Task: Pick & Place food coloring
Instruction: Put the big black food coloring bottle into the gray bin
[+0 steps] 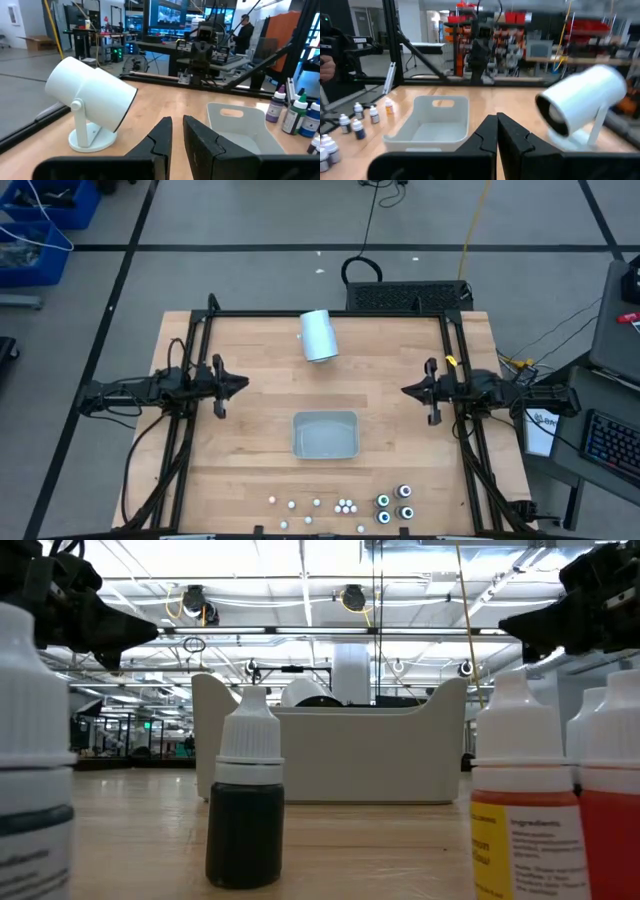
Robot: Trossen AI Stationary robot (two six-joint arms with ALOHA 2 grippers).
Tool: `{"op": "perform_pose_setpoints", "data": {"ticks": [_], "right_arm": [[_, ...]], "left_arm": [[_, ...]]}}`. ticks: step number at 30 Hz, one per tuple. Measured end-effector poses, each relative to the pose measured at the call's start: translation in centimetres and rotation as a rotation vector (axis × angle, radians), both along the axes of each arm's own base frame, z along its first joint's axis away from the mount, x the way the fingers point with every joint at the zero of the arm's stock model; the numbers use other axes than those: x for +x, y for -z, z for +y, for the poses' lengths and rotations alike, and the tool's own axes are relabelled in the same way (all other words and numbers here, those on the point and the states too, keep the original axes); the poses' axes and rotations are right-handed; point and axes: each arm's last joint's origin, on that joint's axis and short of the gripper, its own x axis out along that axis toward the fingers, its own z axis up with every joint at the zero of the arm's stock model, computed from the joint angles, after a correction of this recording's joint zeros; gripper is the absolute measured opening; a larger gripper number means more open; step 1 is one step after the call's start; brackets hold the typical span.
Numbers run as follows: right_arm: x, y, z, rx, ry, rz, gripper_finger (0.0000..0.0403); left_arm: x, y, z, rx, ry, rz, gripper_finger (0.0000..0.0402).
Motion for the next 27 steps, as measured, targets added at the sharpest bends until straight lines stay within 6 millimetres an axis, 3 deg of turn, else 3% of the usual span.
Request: {"op": "perform_pose_setpoints", "data": {"ticks": [7, 12, 19, 22, 27], "right_arm": [[-0.3, -1.8, 0.0, -0.07, 0.011, -0.182, 0.0], [0.1, -1.5, 0.2, -0.097, -0.008, -0.091, 0.0], [0.9, -5.9, 1.4, -0.118, -0.126, 0.049, 0.0], [1.6, -8.8, 2.2, -0.121, -0.131, 0.123, 0.0], [3.6, -12.1, 4.7, -0.181, -0.144, 0.284, 0.0]], "left_arm": [[0.0, 0.0, 0.0, 0.02, -0.003, 0.001, 0.0051], [0.0, -0.1, 0.0, 0.025, -0.005, -0.016, 0.0051], [0.0, -0.5, 0.0, 0.106, -0.01, -0.037, 0.0051], [0.0, -0.5, 0.0, 0.122, -0.011, -0.034, 0.0051], [0.0, -0.4, 0.0, 0.118, -0.01, -0.029, 0.0051]]}}
